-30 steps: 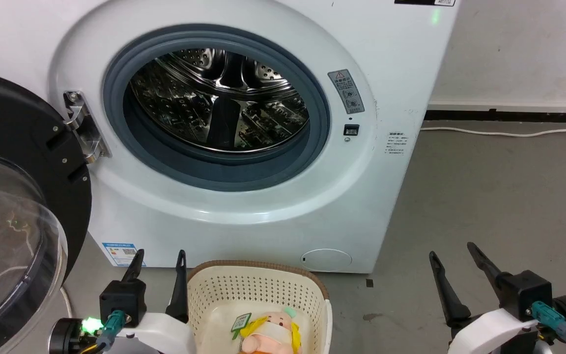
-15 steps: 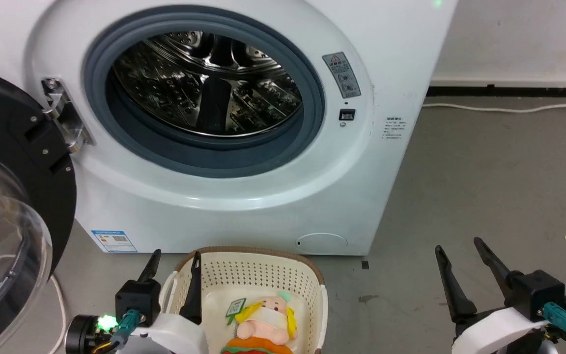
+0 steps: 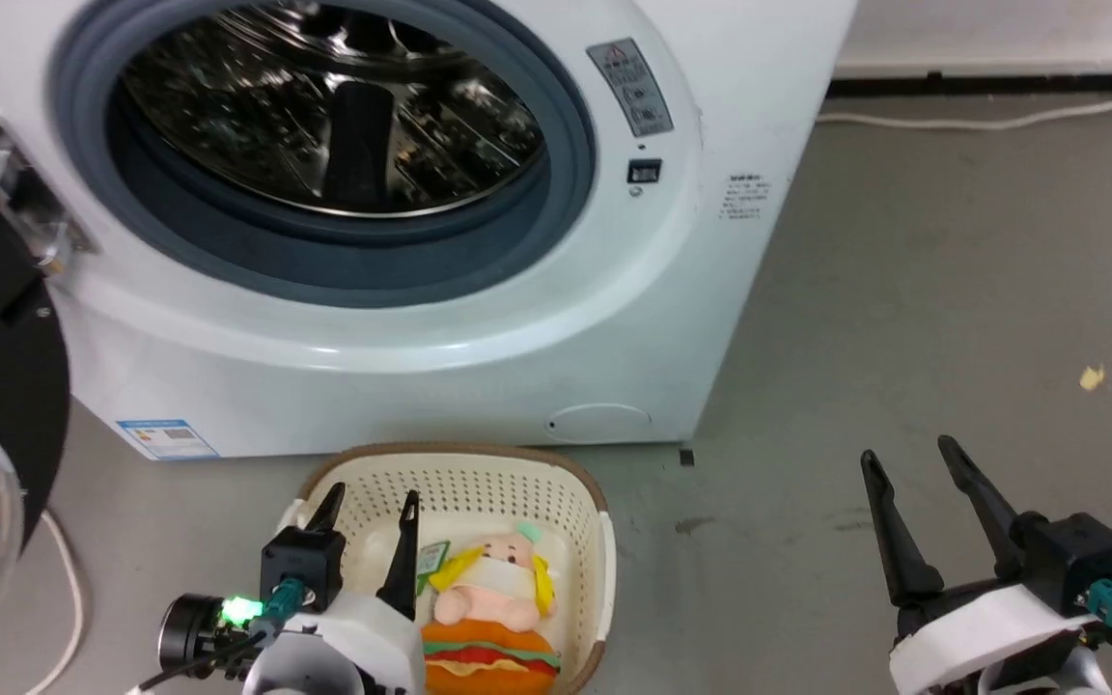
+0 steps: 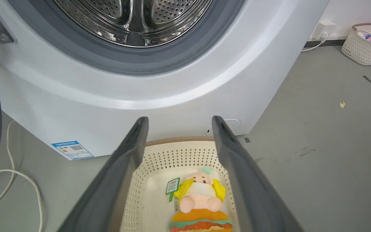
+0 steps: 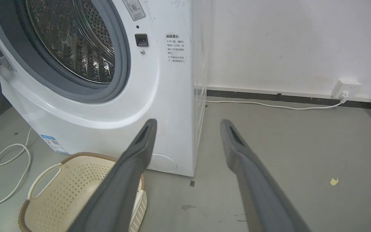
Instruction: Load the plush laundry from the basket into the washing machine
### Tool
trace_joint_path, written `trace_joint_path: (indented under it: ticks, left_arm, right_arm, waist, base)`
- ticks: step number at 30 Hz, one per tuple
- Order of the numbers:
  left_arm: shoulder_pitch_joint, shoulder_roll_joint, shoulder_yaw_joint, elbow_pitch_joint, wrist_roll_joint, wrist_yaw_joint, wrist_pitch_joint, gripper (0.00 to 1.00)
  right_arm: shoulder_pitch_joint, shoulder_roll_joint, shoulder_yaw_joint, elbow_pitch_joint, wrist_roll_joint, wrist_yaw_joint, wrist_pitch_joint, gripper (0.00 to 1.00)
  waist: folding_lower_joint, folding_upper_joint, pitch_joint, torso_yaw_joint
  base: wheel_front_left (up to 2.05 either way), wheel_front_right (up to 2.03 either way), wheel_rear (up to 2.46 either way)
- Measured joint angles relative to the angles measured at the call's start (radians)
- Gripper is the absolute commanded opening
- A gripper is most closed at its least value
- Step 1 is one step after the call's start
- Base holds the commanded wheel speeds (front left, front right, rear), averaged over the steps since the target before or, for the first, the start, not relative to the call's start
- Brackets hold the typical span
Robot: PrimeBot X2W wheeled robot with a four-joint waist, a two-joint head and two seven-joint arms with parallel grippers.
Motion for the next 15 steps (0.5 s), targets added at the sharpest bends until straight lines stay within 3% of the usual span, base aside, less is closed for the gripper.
trace_joint_path:
  ticks: [15]
  left_arm:
    - [-0.141,0.03,-0.033,0.223,-0.033,-0.017,0.028,1.0]
  right_arm:
    - [-0.046,0.0,0.023,-0.021,0.053,0.0,-0.031,1.0]
  waist:
    - [0.0,0.0,0.12,-0.059]
  base:
    - [0.0,0.0,0.0]
